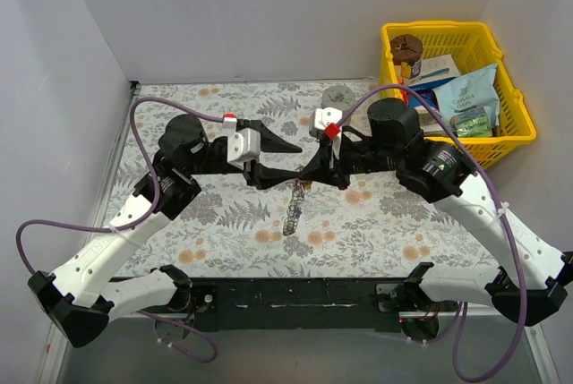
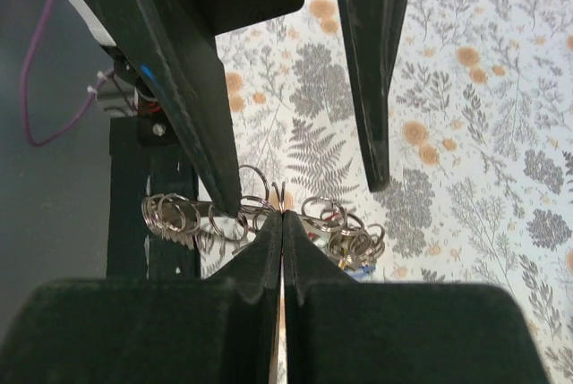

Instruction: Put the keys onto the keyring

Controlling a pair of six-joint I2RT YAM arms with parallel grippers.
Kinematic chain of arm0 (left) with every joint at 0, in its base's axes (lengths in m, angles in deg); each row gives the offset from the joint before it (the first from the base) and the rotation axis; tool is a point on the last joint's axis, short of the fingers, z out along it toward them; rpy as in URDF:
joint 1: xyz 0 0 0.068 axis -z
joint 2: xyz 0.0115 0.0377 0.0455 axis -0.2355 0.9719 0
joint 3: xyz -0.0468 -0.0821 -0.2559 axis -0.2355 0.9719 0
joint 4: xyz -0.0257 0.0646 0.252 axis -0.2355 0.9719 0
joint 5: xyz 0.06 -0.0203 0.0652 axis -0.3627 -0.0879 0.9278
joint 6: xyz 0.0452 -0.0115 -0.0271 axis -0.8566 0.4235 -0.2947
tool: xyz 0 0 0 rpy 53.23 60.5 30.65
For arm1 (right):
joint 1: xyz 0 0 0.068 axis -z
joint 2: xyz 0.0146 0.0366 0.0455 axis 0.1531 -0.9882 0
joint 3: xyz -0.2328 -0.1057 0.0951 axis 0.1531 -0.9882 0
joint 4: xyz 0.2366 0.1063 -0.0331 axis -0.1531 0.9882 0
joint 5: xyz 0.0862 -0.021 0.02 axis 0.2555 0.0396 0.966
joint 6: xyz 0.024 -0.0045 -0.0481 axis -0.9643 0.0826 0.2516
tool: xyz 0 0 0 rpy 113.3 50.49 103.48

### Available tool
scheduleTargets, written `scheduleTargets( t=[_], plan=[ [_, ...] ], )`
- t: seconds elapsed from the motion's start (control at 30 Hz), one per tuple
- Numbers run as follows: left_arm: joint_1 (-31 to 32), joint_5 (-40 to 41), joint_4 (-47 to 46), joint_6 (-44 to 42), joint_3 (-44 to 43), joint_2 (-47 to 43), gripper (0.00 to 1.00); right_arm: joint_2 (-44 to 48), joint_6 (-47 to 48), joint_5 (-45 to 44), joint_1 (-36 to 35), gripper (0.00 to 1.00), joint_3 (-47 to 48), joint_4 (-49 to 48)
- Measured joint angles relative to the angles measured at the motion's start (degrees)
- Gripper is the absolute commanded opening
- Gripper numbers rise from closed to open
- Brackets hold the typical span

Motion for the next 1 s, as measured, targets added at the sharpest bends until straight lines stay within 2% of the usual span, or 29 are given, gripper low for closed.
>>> scheduleTargets(
  t=[0.17, 0.37, 0.73, 0.9, 1.0],
  plan=[
    [0.00, -1.01, 13.94, -5.57, -4.90, 4.96, 0.44, -5.44, 4.37, -1.57, 0.00, 0.01, 6.73, 9.86],
    [0.00, -0.94, 22.27, -8.74, -7.15, 7.85, 0.38, -8.87, 6.43, -3.43, 0.00, 0.01, 8.41, 16.46],
    [0.00, -0.24, 25.73, -12.09, -7.02, 7.85, 0.29, -7.41, 6.32, -3.56, 0.02, 0.01, 6.84, 15.72],
    [0.00, -0.44, 25.64, -12.35, -5.46, 7.85, 0.30, -7.39, 5.95, -3.17, 0.02, 0.01, 6.64, 14.27],
    [0.00, -0.48, 25.57, -12.39, -5.25, 8.07, 0.23, -7.19, 5.68, -2.95, 0.02, 0.01, 5.95, 13.49]
  ],
)
